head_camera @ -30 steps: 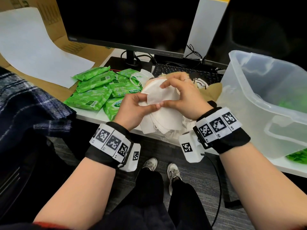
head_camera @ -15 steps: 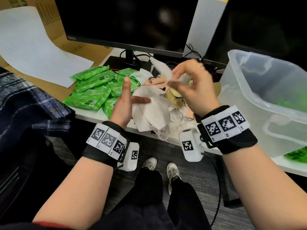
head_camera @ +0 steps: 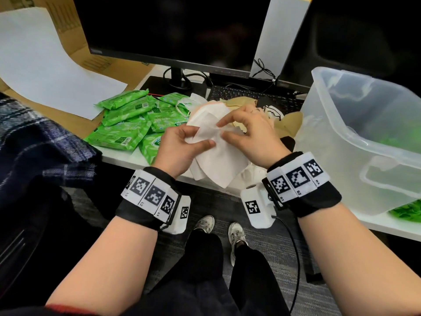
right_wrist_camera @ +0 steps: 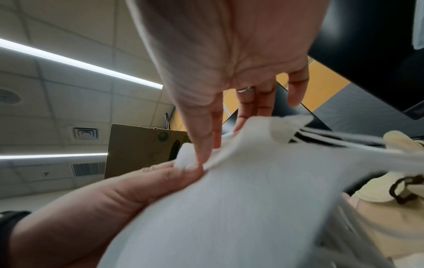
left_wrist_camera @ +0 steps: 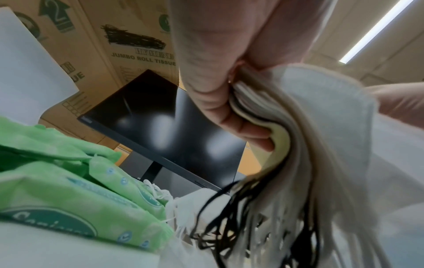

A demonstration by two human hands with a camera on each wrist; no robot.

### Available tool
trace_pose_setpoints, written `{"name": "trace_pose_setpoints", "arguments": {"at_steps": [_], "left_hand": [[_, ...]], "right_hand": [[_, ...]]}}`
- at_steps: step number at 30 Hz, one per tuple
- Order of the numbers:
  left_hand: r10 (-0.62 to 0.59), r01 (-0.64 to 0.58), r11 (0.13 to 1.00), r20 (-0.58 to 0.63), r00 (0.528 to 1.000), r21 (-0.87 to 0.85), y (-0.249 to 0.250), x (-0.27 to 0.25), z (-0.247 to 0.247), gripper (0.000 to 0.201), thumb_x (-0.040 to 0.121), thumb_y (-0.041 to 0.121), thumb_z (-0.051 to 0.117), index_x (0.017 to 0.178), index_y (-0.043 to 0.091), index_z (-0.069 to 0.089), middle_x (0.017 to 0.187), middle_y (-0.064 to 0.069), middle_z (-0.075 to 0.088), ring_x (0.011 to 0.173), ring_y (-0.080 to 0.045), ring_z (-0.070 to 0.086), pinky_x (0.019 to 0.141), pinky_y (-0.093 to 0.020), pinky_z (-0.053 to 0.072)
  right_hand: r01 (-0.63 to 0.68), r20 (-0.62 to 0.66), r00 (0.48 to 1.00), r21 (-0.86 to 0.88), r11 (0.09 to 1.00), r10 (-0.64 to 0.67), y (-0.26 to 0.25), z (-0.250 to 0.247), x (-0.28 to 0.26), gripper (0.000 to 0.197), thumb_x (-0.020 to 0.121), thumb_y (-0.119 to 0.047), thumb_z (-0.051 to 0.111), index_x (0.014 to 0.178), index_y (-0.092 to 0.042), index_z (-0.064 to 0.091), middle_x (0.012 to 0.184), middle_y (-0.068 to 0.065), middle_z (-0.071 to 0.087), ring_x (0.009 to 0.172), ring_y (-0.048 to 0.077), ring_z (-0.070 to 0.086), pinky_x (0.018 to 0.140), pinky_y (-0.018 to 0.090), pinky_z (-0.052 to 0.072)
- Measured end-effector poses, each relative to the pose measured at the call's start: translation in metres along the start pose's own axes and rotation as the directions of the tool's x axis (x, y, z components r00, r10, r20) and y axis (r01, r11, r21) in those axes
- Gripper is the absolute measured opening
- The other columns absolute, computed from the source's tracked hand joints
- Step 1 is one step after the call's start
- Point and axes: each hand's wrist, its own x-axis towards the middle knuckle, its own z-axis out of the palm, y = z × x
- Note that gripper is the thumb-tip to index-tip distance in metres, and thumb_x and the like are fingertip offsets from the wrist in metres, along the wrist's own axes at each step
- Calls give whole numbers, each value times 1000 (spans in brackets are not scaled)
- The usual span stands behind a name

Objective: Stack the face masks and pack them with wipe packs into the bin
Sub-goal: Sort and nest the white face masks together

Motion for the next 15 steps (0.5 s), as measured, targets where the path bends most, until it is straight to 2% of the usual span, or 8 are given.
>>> {"name": "trace_pose_setpoints", "arguments": {"at_steps": [2,3,6,9,11,15], "left_hand": [[39,-39,999,28,999,7,1,-1,0,19,71,7,76,86,18,72,88,-2,69,78,-11,66,76,-26,53],[52,-53,999,38,998,6,2,-2,0,18,71,8,77,83,20,72,87,0,70,78,-10,66,76,-26,54],[54,-53,998,51,997,-21,4,-5,0,18,72,5,75,76,22,71,71,14,70,70,-1,65,69,-18,53],[41,-38,999,78,996,-37,6,-5,1,19,74,2,73,76,21,70,69,17,70,68,1,65,66,-14,51],[37,-35,999,87,996,-23,5,-4,0,20,74,1,73,81,20,70,72,15,70,69,1,65,67,-14,50],[42,-42,999,77,996,-8,3,-3,0,28,73,0,73,93,18,69,89,4,68,75,-3,65,77,-21,53]], "right_hand": [[19,10,1000,-41,999,-18,3,4,0,20,80,-34,68,99,-29,65,103,-6,43,113,18,39,81,26,17],[18,7,1000,-39,999,-18,4,5,0,20,78,-35,70,96,-29,65,102,-6,43,113,19,39,80,26,17],[11,4,1000,-28,1000,-10,7,5,3,16,75,-36,72,82,-28,60,99,-6,44,110,19,40,95,36,26],[11,20,1000,-9,1000,-11,7,0,4,20,77,-32,72,72,-29,53,85,-11,49,102,18,46,98,47,32],[-16,13,1000,57,998,16,8,-5,5,27,77,-29,72,66,-33,48,75,-18,50,93,14,48,98,49,35],[-34,-2,999,67,997,34,7,-10,8,29,76,-27,72,64,-33,47,75,-19,49,92,13,47,97,44,37]]}}
